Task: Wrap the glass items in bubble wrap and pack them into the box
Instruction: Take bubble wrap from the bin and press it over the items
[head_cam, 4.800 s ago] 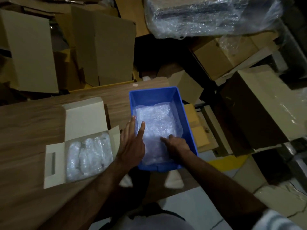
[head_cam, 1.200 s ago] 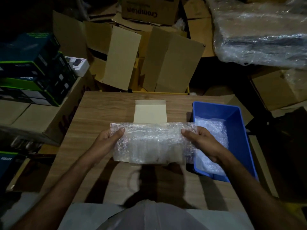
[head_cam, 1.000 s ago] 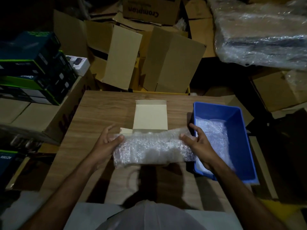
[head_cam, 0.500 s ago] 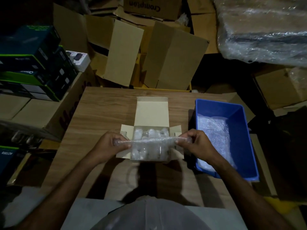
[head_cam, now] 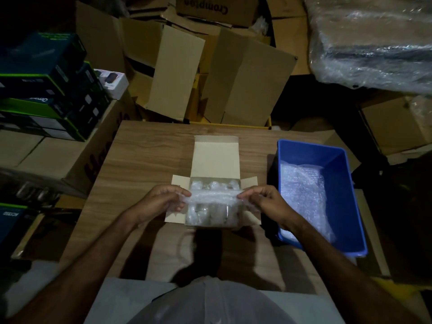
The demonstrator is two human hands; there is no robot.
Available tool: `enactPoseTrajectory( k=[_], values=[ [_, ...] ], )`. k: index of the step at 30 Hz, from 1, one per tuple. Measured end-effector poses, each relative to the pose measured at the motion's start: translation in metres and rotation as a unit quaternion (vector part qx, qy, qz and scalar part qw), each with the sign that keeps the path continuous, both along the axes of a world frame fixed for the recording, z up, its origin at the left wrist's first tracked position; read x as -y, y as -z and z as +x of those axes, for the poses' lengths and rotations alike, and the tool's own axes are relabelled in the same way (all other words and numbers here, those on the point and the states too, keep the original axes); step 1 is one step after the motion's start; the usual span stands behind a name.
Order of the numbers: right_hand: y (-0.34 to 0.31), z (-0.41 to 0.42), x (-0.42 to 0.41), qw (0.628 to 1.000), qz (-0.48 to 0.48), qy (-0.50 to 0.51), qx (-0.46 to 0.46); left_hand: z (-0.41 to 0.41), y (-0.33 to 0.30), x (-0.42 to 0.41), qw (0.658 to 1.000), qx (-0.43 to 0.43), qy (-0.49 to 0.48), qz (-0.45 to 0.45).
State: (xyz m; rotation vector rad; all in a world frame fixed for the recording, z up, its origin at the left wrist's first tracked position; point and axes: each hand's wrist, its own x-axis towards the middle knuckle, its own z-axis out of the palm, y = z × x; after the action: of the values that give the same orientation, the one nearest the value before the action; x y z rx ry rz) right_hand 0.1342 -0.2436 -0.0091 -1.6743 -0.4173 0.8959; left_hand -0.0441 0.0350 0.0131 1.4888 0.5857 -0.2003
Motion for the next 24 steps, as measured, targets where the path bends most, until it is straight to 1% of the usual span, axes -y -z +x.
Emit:
enactPoseTrajectory(
  k=[2,3,4,6,7,8,9,10,11,12,13,14,17,19,21,22,23,24],
  values=[
    [0.0,-0.001,-0.002,1.0,0.012,0.016,-0.012,0.001,0.003,-0.001,0.999,0.003,-0.011,-0.033],
    [0.002,-0.002,-0.003,1.0,0.014,0.022,0.005,0.003,0.005,-0.001,1.0,-0.001,-0.013,-0.008],
    [0.005,-0.001,-0.004,0.999,0.005,0.027,0.044,0.004,0.007,0.0,0.999,0.002,-0.009,0.049],
    [0.01,0.001,-0.007,0.989,-0.022,0.03,0.146,0.011,0.016,-0.001,0.981,0.033,0.004,0.193],
    [0.012,0.001,-0.009,0.98,-0.032,0.034,0.195,0.014,0.022,-0.002,0.969,0.054,0.016,0.241],
    [0.012,0.0,-0.012,0.97,-0.043,0.032,0.237,0.017,0.028,-0.003,0.96,0.066,0.026,0.272],
    [0.013,0.0,-0.015,0.956,-0.064,0.026,0.285,0.021,0.034,-0.004,0.946,0.065,0.035,0.315],
    [0.012,0.0,-0.019,0.93,-0.096,0.018,0.353,0.027,0.038,-0.004,0.922,0.068,0.04,0.379],
    [0.014,0.002,-0.024,0.893,-0.134,0.008,0.429,0.033,0.042,-0.004,0.883,0.073,0.048,0.462],
    [0.016,0.004,-0.029,0.856,-0.169,-0.007,0.488,0.04,0.042,-0.002,0.844,0.081,0.054,0.527],
    [0.018,0.006,-0.033,0.83,-0.192,-0.026,0.524,0.046,0.043,-0.001,0.819,0.087,0.055,0.565],
    [0.022,0.008,-0.038,0.816,-0.212,-0.05,0.535,0.052,0.045,0.001,0.805,0.091,0.059,0.583],
    [0.035,0.009,-0.048,0.794,-0.27,-0.109,0.533,0.066,0.054,0.001,0.792,0.062,0.089,0.6],
    [0.041,0.005,-0.055,0.799,-0.289,-0.113,0.516,0.071,0.063,0.001,0.775,0.027,0.123,0.619],
    [0.045,-0.004,-0.061,0.814,-0.294,-0.099,0.491,0.073,0.07,0.004,0.756,-0.003,0.163,0.634],
    [0.048,-0.008,-0.063,0.816,-0.301,-0.095,0.484,0.074,0.072,0.007,0.749,-0.013,0.182,0.637],
    [0.052,-0.011,-0.065,0.809,-0.31,-0.095,0.491,0.074,0.073,0.011,0.749,-0.018,0.191,0.634],
    [0.054,-0.014,-0.066,0.794,-0.325,-0.096,0.504,0.075,0.073,0.015,0.759,-0.02,0.188,0.623]
  ],
)
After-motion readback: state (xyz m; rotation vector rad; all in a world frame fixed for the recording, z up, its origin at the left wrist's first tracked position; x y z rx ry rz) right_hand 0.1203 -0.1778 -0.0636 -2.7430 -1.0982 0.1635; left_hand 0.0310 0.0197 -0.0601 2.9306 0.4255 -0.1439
